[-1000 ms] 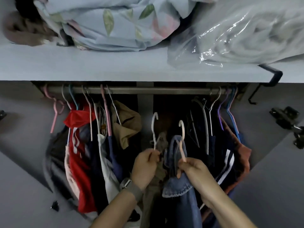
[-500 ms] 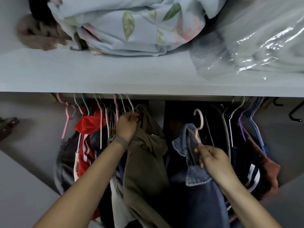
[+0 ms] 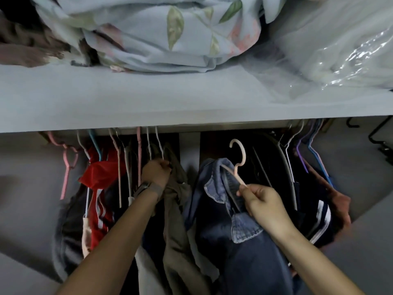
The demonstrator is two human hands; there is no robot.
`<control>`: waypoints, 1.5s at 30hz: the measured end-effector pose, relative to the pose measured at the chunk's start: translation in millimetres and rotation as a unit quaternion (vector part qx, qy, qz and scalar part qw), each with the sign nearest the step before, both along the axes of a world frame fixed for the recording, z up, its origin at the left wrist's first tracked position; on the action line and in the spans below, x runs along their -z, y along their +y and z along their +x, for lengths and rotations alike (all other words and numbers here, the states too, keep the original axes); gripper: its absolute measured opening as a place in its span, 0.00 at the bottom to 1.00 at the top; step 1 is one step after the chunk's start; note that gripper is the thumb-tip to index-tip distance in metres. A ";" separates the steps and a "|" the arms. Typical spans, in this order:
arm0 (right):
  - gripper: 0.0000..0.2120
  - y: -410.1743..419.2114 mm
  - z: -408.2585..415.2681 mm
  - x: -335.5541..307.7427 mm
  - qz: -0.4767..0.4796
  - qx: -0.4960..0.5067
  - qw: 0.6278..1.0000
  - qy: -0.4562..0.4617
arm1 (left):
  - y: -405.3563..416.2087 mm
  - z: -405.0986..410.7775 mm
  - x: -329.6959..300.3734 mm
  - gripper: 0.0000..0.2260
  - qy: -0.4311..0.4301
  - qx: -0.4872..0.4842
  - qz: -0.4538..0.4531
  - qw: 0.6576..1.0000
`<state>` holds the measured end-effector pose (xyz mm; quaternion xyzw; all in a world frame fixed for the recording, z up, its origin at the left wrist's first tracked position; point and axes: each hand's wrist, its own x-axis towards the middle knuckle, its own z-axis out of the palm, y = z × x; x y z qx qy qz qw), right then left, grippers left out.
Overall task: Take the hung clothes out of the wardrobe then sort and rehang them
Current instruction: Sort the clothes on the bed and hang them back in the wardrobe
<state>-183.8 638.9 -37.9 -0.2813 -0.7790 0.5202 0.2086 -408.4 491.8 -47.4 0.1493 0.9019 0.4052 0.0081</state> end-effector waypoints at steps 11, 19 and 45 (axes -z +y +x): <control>0.18 -45.3 -105.5 -29.9 0.021 0.018 0.999 0.046 | -54.2 43.0 -13.2 0.15 0.029 0.090 0.047 0.994; 0.14 -65.2 -161.9 -13.5 0.066 -0.021 0.997 -0.039 | -100.6 48.7 -19.9 0.12 0.035 0.083 0.030 0.996; 0.09 -22.5 -57.7 7.5 -0.096 0.018 0.995 0.028 | -38.4 100.8 -14.4 0.08 0.034 0.121 0.077 0.989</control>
